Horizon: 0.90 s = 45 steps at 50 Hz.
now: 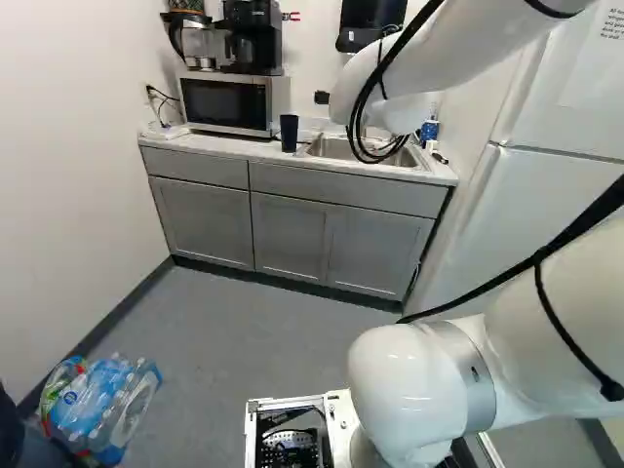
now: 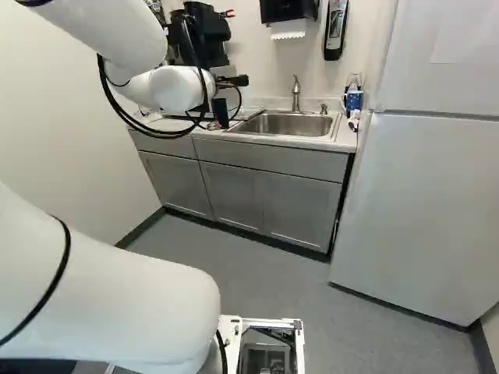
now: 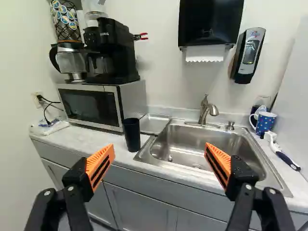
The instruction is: Rinse the cup and place it in the tray
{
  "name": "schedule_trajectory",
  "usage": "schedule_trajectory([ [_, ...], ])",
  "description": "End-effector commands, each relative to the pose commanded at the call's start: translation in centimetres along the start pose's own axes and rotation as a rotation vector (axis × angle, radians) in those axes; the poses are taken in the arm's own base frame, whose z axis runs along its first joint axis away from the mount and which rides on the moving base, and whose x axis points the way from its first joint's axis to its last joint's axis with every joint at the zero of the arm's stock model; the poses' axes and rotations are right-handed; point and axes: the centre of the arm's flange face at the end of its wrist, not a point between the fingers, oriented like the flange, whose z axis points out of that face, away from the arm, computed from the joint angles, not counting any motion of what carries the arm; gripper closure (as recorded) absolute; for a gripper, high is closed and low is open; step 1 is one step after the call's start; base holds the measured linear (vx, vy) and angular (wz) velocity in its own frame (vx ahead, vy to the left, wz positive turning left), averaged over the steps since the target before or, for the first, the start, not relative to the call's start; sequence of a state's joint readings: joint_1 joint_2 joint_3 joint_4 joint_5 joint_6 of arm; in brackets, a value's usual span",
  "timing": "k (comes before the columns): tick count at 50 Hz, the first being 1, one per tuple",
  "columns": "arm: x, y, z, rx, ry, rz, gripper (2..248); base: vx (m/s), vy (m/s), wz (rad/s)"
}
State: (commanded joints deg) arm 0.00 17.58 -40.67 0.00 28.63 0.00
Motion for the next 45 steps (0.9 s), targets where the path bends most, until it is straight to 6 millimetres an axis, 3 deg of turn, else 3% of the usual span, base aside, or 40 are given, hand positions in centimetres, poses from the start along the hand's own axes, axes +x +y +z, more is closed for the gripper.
schedule_trajectory([
  [45, 4.3, 0.0, 1.1, 0.0, -0.001, 0.0, 3, 0.0, 0.0, 0.0],
])
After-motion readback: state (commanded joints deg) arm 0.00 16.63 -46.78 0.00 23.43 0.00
